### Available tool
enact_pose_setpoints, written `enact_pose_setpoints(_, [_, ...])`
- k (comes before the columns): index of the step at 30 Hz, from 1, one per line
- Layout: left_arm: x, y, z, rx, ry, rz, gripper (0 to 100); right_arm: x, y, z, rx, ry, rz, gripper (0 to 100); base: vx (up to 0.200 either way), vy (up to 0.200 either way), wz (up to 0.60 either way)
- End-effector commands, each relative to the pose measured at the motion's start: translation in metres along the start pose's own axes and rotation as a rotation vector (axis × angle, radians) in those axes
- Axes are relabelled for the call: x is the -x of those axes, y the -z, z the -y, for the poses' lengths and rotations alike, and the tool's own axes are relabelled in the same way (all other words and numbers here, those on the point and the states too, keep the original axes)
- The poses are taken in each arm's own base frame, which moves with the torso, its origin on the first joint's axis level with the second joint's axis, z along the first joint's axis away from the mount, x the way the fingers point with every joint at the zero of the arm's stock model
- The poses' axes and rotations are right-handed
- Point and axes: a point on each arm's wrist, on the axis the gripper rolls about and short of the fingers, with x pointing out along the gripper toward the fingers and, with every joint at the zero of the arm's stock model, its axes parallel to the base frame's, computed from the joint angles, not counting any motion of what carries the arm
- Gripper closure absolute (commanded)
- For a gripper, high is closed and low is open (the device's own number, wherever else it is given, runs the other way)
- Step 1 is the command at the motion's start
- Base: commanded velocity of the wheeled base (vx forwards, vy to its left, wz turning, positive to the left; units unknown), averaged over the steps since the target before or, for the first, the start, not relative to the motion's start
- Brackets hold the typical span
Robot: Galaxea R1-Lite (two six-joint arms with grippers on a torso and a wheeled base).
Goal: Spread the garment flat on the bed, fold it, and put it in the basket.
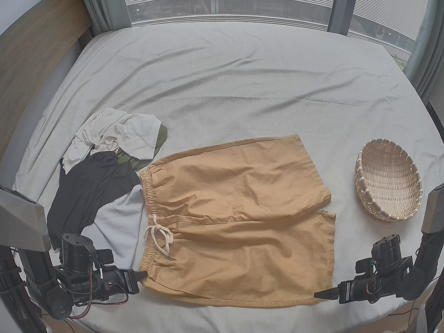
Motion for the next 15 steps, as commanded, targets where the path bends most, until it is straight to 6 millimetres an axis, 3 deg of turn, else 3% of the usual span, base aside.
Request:
enact_pose_setpoints(1, [0.0027, 0.0036, -0.0008, 0.004, -0.009, -0.013, 100, -0.0127, 0.0092, 0.0077, -0.019, 0.04, -0.058, 0, 0.0, 0.0, 0.0])
enact_pose_setpoints(4, [0.0025, 0.0038, -0.0009, 0.005, -0.009, -0.015, 100, -0.0142, 0.0092, 0.0076, -0.016, 0.037, -0.057, 0, 0.0, 0.0, 0.0])
enact_pose_setpoints(5, [0.0025, 0.0038, -0.0009, 0.005, -0.009, -0.015, 100, -0.0142, 0.009, 0.0075, -0.015, 0.037, -0.055, 100, 0.0, 0.0, 0.0])
enact_pose_setpoints(15, [0.0027, 0.0035, -0.0015, 0.007, -0.011, -0.013, 100, -0.0125, 0.0081, 0.0084, -0.027, 0.037, -0.05, 100, 0.0, 0.0, 0.0])
